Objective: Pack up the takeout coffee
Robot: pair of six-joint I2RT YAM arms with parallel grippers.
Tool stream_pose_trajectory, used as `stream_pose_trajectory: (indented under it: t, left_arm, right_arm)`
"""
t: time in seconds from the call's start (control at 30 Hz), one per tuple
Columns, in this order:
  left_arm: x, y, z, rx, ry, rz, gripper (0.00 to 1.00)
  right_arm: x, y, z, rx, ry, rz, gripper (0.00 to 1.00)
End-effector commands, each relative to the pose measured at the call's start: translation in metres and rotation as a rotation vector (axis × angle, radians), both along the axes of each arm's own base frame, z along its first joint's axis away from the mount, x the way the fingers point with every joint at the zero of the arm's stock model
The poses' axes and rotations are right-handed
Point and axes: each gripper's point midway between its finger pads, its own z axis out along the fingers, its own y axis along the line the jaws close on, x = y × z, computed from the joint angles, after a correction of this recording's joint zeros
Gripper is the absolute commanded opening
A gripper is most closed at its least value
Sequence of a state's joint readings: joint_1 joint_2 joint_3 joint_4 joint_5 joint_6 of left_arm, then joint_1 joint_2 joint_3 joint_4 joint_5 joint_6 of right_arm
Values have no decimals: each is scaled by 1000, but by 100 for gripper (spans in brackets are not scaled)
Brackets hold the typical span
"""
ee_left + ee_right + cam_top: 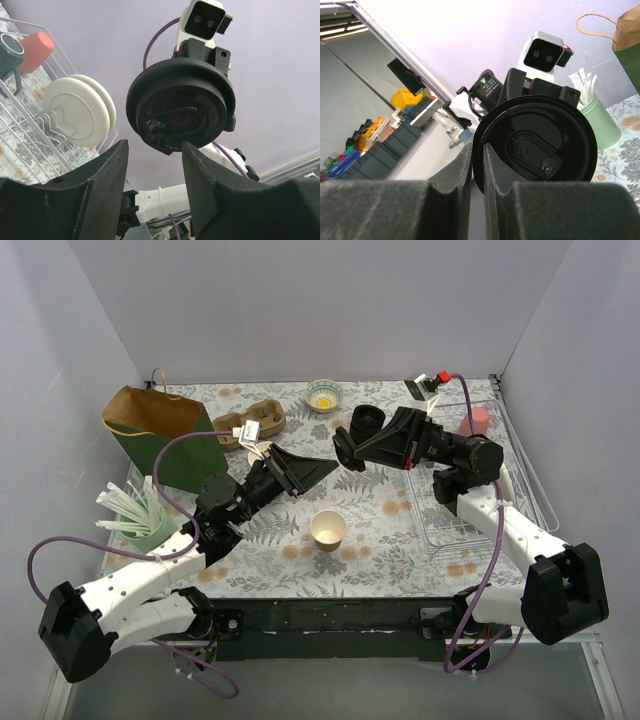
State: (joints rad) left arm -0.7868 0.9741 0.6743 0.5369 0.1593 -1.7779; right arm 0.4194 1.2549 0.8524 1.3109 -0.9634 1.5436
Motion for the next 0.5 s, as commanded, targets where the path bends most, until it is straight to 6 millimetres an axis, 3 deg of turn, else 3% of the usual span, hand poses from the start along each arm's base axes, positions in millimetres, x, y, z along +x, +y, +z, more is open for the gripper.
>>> stream_pose_trajectory:
  t: [0.0, 0.47]
  left_arm:
    - [-3, -3, 20, -45, -51, -27, 45]
    - [4, -7, 23, -70, -53, -13, 40]
  right_arm:
    - [-39, -18, 33, 185, -306, 6, 18]
    - [-42, -19, 31, 197, -292, 14, 18]
